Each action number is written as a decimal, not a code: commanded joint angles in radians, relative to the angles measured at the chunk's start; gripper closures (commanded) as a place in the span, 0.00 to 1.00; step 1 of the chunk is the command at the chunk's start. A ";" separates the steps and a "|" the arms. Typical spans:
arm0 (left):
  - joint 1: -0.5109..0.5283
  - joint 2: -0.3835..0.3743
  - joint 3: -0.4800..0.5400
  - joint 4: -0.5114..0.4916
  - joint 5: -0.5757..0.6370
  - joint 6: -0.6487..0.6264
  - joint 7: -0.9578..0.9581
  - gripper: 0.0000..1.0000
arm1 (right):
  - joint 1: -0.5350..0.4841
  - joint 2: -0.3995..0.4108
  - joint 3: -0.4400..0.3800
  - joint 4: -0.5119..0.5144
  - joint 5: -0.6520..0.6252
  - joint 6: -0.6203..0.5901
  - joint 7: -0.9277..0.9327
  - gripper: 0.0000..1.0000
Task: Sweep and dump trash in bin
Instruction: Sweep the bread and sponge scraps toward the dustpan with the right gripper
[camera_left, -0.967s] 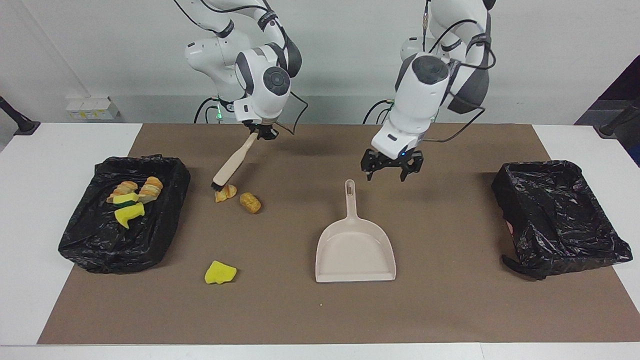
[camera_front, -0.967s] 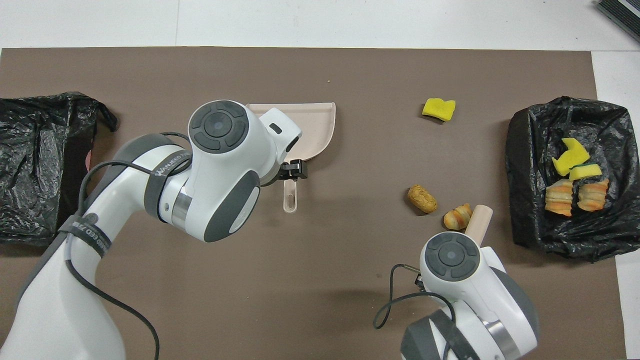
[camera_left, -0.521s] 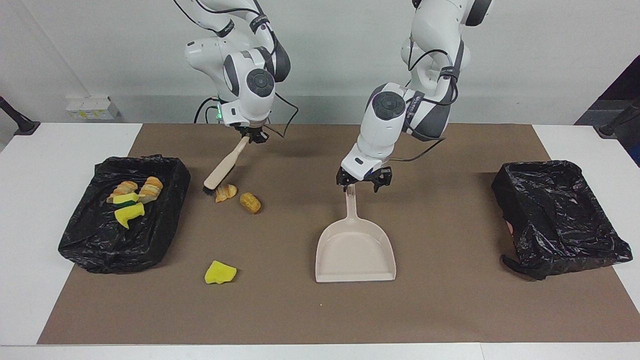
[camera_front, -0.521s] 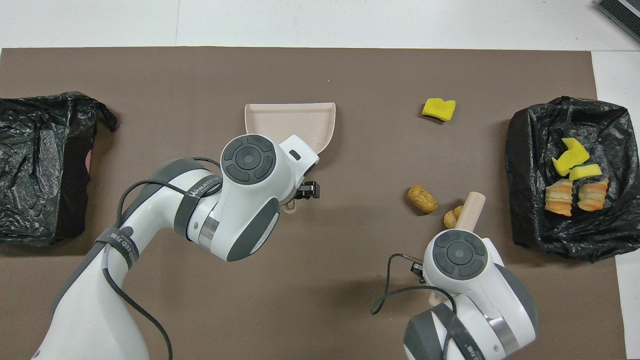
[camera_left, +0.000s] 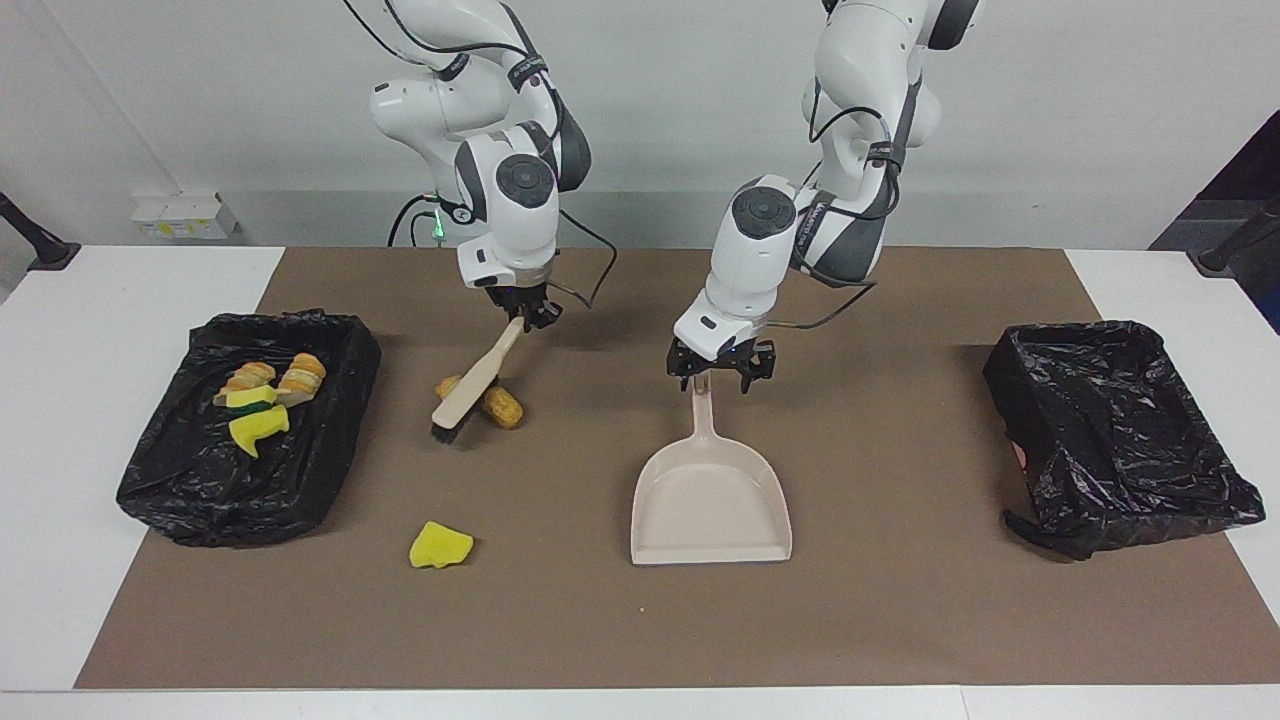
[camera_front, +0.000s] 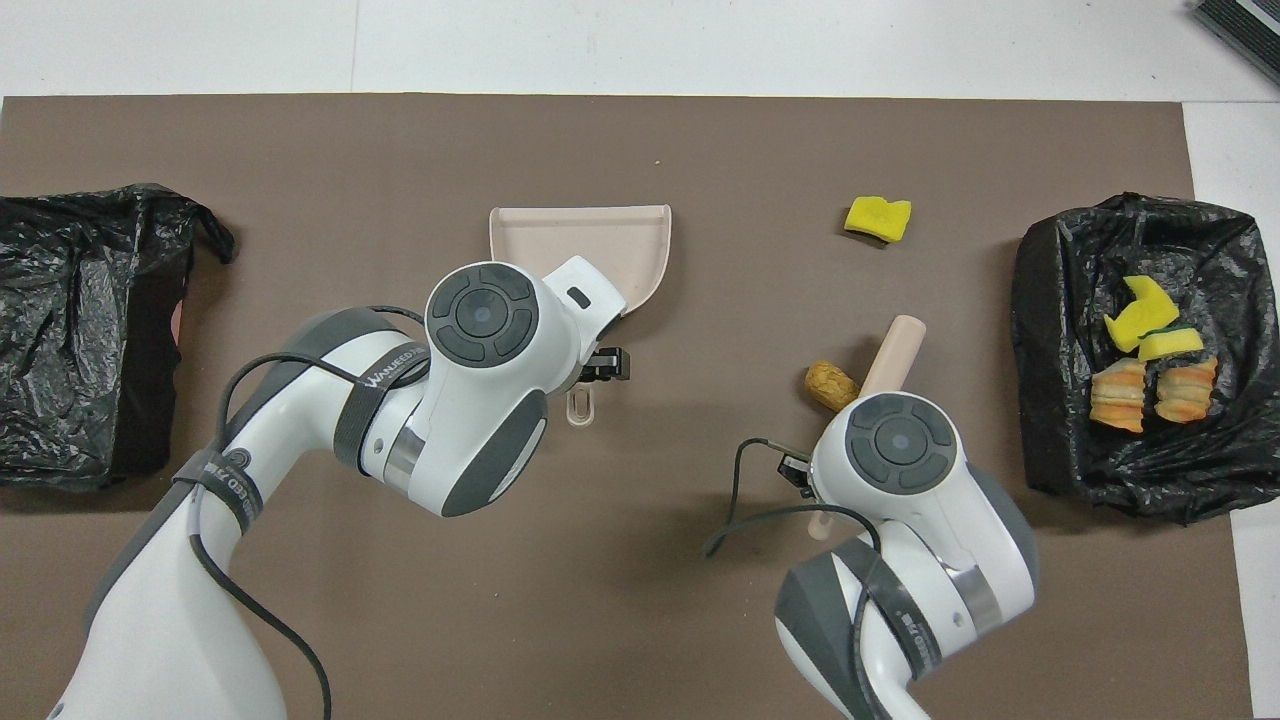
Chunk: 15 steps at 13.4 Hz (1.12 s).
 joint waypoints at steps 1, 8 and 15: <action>-0.018 0.007 0.003 -0.029 0.018 0.055 0.010 0.00 | 0.012 0.047 0.012 0.110 0.027 -0.093 -0.032 1.00; -0.008 0.047 0.005 -0.014 0.043 0.081 0.030 0.04 | -0.150 -0.054 0.001 0.051 0.041 -0.291 -0.236 1.00; -0.001 0.055 0.003 0.006 0.040 0.046 0.059 1.00 | -0.233 -0.147 0.002 -0.127 0.120 -0.236 -0.373 1.00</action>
